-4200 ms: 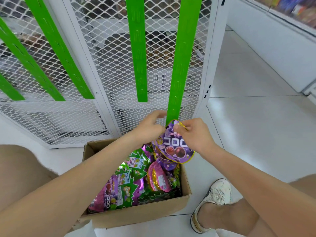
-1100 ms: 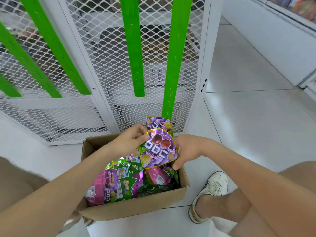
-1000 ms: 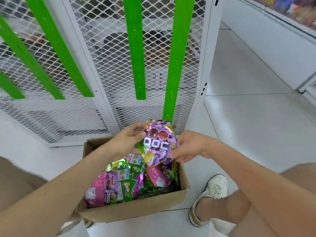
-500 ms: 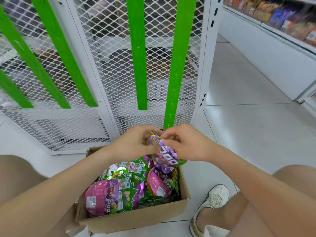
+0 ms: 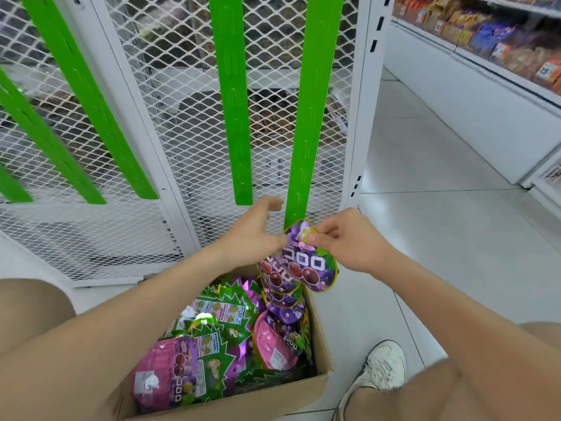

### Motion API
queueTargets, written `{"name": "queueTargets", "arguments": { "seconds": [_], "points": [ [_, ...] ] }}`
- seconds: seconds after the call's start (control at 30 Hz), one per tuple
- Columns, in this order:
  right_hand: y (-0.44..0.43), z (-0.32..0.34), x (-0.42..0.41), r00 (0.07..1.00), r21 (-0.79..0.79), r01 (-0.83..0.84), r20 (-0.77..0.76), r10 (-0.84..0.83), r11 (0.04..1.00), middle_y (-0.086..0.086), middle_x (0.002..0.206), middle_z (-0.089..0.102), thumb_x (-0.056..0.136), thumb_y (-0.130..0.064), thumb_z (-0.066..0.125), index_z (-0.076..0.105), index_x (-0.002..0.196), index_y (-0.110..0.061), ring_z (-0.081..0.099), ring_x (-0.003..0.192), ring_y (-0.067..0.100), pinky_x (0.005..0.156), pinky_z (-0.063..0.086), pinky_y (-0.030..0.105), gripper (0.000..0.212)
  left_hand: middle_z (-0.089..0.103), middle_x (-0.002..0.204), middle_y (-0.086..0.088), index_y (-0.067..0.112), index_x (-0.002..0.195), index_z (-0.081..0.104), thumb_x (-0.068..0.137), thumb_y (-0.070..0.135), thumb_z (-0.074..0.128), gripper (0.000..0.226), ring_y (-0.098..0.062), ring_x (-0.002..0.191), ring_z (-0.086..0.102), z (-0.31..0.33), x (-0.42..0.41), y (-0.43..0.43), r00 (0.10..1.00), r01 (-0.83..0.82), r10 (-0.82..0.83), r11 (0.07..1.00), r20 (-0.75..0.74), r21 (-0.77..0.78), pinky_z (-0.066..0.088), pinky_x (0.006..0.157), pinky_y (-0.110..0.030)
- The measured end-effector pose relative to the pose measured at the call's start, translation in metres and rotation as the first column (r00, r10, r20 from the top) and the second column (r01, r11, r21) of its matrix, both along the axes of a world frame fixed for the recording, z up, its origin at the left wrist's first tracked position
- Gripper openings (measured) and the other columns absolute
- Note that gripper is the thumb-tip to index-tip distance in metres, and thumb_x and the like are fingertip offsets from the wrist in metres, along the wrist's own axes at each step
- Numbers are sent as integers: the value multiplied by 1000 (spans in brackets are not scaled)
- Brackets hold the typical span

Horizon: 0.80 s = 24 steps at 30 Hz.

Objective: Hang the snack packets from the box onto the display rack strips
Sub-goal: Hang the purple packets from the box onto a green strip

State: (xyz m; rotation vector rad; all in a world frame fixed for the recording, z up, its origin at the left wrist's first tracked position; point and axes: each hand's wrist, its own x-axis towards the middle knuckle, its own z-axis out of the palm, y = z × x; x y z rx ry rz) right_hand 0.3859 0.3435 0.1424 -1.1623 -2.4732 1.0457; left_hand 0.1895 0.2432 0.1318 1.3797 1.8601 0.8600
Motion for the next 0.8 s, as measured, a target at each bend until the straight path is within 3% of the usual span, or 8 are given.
{"name": "queueTargets", "arguments": {
  "seconds": [0.1,0.2,0.27,0.37,0.47,0.57,0.7,0.8],
  "points": [
    [1,-6,-11,1000,103,3,3,-3,995,3,57,31,102,-31,63,50,64,2,24,57,15,52,23,31,52,72,124,2,19,127,66,79,31,69,49,-14,119,66,8,-6,18,994,12,-15,1000,112,25,49,111,-39],
    [-1,-13,-18,996,100,87,-39,-83,991,3,55,32,104,-28,59,45,63,1,25,55,15,50,23,29,52,74,98,-13,6,103,70,86,32,67,31,-20,92,68,6,-14,24,992,-4,3,1000,126,10,54,94,-44],
    [-4,-17,-22,992,99,121,-56,-115,988,7,56,36,103,-30,59,48,64,2,28,55,15,50,24,29,51,68,84,-5,5,98,70,97,33,65,28,-13,79,61,3,-16,24,993,43,-40,999,113,-18,47,79,-35],
    [-9,-22,-27,987,135,145,-88,-134,980,17,58,44,102,-32,58,51,64,1,31,54,16,51,26,32,51,65,65,15,26,75,70,106,36,59,34,-2,63,59,2,-13,20,989,96,-87,993,118,-73,44,66,-26],
    [-13,-23,-27,981,186,170,-129,-148,968,16,54,42,100,-28,59,43,57,-4,29,51,15,47,25,26,51,72,71,12,37,67,71,107,38,58,43,-3,68,67,3,-12,16,985,98,-84,992,154,-83,49,72,-29],
    [-18,-23,-26,977,206,185,-142,-157,961,15,52,38,98,-26,61,41,55,-3,27,50,17,47,27,26,52,80,88,2,30,79,75,106,42,59,34,-16,86,75,5,-11,12,980,84,-67,993,189,-87,54,86,-36],
    [-21,-28,-25,976,176,207,-107,-190,962,0,44,32,97,-24,61,41,52,-6,28,46,17,44,27,25,53,67,65,18,29,69,69,108,38,59,41,4,63,61,5,-8,11,975,58,-40,995,217,-76,44,74,-28],
    [-22,-29,-25,979,180,192,-98,-176,965,-1,43,30,97,-23,61,39,49,-9,30,44,17,43,28,23,54,63,63,20,30,68,70,107,36,60,41,4,61,57,3,-11,13,969,53,-32,996,245,-78,44,80,-30]
  ]
}}
